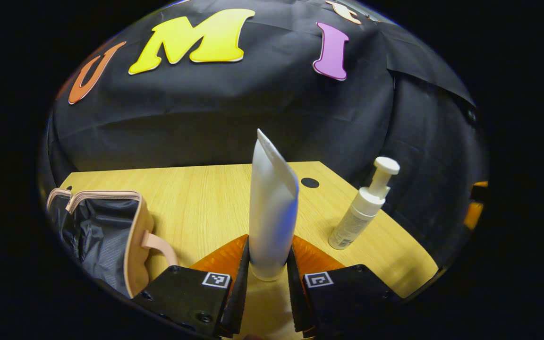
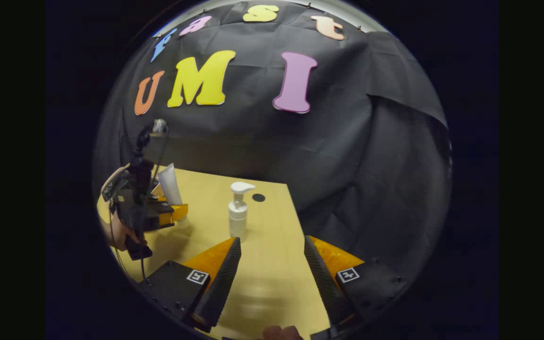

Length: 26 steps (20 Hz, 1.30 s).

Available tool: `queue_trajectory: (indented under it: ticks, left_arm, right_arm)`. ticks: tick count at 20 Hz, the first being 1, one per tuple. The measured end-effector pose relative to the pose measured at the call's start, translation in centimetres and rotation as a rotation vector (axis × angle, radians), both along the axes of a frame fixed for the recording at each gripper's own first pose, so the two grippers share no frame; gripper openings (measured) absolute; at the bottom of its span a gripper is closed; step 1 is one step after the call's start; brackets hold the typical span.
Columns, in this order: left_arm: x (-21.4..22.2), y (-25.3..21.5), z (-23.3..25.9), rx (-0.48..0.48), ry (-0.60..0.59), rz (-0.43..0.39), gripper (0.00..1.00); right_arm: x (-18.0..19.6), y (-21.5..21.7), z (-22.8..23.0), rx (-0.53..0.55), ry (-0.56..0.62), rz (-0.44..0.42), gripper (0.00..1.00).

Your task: First open the suitcase, pack the skin care products into it, and then close the suitcase.

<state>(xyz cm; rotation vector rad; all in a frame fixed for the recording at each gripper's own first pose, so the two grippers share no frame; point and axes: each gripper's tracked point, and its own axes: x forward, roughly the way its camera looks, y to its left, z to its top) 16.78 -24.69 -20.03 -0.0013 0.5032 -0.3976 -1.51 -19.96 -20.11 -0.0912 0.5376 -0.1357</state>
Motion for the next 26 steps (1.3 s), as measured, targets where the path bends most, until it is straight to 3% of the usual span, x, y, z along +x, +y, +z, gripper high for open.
queue_trajectory:
  ticks: [4,8,19,22,26]
  left_arm:
    - [-4.2,3.6,3.3,0.003,0.011,0.046,0.43]
    - [-7.1,7.8,5.4,0.026,0.035,0.108,0.43]
    - [-9.5,20.3,6.0,0.032,0.141,0.381,0.43]
    - [-9.1,23.1,6.3,0.048,0.141,0.416,0.43]
    - [-8.4,26.7,6.5,0.042,0.153,0.398,0.43]
  right_arm:
    - [4.2,2.2,-5.6,0.062,0.024,0.05,0.8]
    - [8.6,4.0,-9.2,0.148,0.025,0.046,0.8]
    - [15.7,4.6,-13.8,0.153,0.019,0.009,0.78]
    - [16.0,4.7,-14.4,0.156,0.029,0.004,0.74]
    - [16.2,4.1,-14.3,0.147,0.041,-0.012,0.55]
